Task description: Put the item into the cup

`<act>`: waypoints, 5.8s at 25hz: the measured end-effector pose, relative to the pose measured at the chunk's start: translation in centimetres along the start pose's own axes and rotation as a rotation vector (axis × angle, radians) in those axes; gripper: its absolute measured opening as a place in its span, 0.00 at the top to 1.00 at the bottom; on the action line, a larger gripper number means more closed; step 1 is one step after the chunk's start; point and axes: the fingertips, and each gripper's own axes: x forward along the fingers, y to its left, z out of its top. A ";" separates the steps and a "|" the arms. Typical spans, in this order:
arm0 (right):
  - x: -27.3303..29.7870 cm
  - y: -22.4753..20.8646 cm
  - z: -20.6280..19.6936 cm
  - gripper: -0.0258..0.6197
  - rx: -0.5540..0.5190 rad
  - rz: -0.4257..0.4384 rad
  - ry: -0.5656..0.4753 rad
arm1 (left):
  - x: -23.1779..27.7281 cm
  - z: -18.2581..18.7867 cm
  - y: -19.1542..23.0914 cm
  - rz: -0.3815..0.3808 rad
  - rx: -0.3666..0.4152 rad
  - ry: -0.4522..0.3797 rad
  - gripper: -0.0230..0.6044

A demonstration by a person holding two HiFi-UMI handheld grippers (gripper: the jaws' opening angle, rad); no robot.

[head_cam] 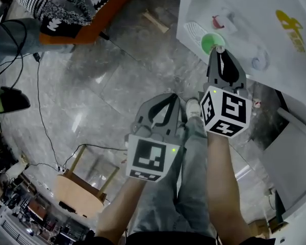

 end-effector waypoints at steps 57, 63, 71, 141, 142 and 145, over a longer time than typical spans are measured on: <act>0.9 0.2 -1.8 0.77 -0.094 0.041 0.005 | 1.6 -1.9 -2.5 -0.081 0.034 0.055 0.94; -1.9 1.9 -1.8 0.86 -0.090 0.065 0.006 | -0.3 -3.1 -2.2 -0.059 0.002 0.030 0.94; -8.6 5.0 1.8 0.89 -0.111 0.125 -0.002 | -7.7 0.0 -1.4 0.022 -0.042 -0.068 0.94; -65.5 7.7 19.8 0.95 -0.224 0.443 -0.476 | -48.0 10.6 -33.0 0.145 0.031 -0.611 0.94; -66.0 7.1 19.9 0.95 -0.215 0.437 -0.483 | -47.9 10.7 -33.8 0.136 0.042 -0.608 0.94; -67.1 5.3 20.7 0.95 -0.191 0.410 -0.520 | -47.7 11.7 -35.7 0.111 0.093 -0.610 0.94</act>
